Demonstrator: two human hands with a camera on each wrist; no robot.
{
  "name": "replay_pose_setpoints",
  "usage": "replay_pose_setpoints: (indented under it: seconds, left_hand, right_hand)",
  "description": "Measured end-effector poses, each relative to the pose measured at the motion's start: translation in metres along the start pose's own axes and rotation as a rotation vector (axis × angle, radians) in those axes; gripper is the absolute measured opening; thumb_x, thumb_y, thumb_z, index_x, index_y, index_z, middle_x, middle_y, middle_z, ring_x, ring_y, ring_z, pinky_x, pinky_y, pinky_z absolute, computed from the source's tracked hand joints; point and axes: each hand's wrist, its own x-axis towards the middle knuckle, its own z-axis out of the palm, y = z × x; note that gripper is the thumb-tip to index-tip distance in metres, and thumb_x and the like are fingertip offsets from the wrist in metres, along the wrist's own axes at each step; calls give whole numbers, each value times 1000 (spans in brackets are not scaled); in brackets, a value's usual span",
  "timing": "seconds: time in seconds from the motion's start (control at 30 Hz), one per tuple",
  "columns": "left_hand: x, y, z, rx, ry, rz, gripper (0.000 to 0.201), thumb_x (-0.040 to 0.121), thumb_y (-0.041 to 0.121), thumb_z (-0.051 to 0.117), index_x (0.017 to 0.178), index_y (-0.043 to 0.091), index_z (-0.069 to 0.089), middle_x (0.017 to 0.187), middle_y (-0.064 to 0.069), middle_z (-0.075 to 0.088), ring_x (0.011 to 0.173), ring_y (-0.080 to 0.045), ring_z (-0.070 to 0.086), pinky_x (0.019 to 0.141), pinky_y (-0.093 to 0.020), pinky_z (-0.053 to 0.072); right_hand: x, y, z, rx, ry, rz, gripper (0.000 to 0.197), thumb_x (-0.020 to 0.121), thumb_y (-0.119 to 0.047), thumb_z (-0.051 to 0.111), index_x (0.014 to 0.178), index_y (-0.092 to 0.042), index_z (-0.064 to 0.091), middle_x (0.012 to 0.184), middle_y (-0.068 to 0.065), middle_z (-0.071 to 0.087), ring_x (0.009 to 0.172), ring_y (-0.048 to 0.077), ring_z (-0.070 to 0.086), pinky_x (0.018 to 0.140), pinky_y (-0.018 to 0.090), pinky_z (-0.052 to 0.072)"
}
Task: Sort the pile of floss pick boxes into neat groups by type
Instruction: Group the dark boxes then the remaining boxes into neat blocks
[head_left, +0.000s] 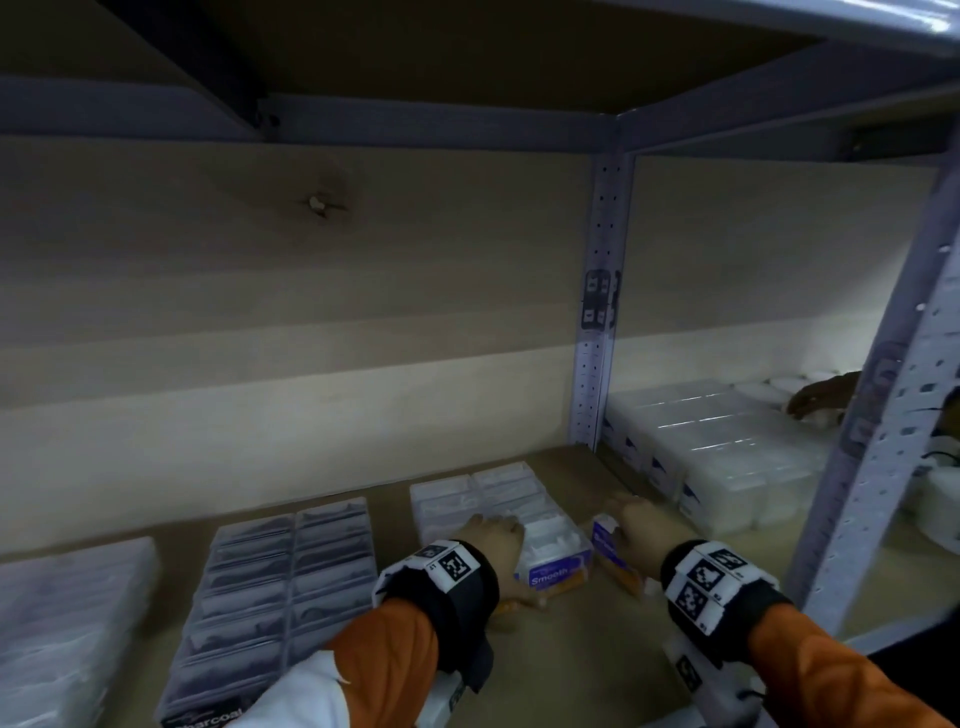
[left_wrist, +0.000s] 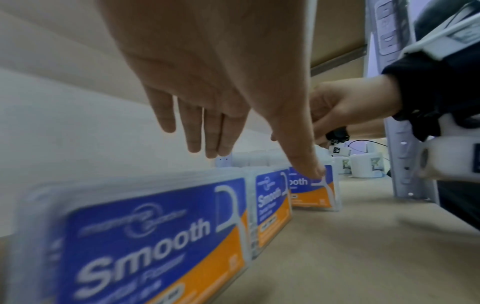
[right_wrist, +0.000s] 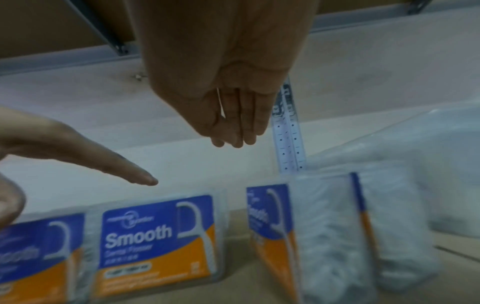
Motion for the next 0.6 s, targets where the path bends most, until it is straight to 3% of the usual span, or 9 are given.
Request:
replay_pose_setpoints:
  seconds: [0.1, 0.3, 0.4, 0.47, 0.53, 0.6]
  left_hand:
    - [10, 19, -3, 30, 23, 99, 71, 89, 39, 59, 144, 2, 33, 149, -14, 35, 135, -28, 36, 114, -36, 22]
    - [29, 59, -12, 56, 86, 226, 40, 93, 14, 49, 130, -1, 48, 135, -19, 48, 122, -34, 47, 103, -39, 32]
    - [39, 73, -15, 62, 107, 252, 40, 92, 10, 48, 130, 0, 48, 136, -17, 48, 123, -35, 46, 104, -39, 33]
    - [47, 81, -15, 65, 101, 267, 43, 91, 11, 50, 134, 2, 46, 138, -16, 47, 125, -35, 45, 105, -39, 33]
    - [59, 87, -15, 99, 78, 263, 44, 91, 12, 52, 134, 2, 47, 138, -16, 47, 126, -34, 44, 107, -39, 34]
    - [68, 92, -13, 118, 98, 258, 42, 92, 13, 52, 133, 3, 50, 138, -16, 49, 127, -33, 45, 109, -38, 35]
  right_hand:
    - [1, 18, -2, 27, 19, 88, 41, 94, -10, 42, 135, -14, 47, 140, 2, 46, 125, 17, 49, 102, 25, 39]
    - [-6, 41, 10, 111, 52, 256, 51, 97, -11, 42, 146, -14, 31, 149, 4, 34, 135, 18, 38, 109, 22, 29]
    - [-4, 52, 20, 122, 57, 310, 44, 98, -11, 41, 141, -9, 36, 147, 5, 38, 134, 16, 40, 107, 22, 32]
    - [1, 60, 30, 70, 50, 266, 41, 99, -13, 39, 140, -7, 39, 145, 7, 40, 131, 17, 43, 106, 24, 34]
    - [3, 66, 35, -49, 46, 187, 34, 101, -12, 35, 131, 1, 47, 140, 17, 47, 127, 25, 48, 109, 30, 35]
    - [6, 71, 42, 111, 161, 284, 32, 101, -11, 36, 124, 4, 52, 134, 23, 52, 123, 33, 50, 110, 37, 35]
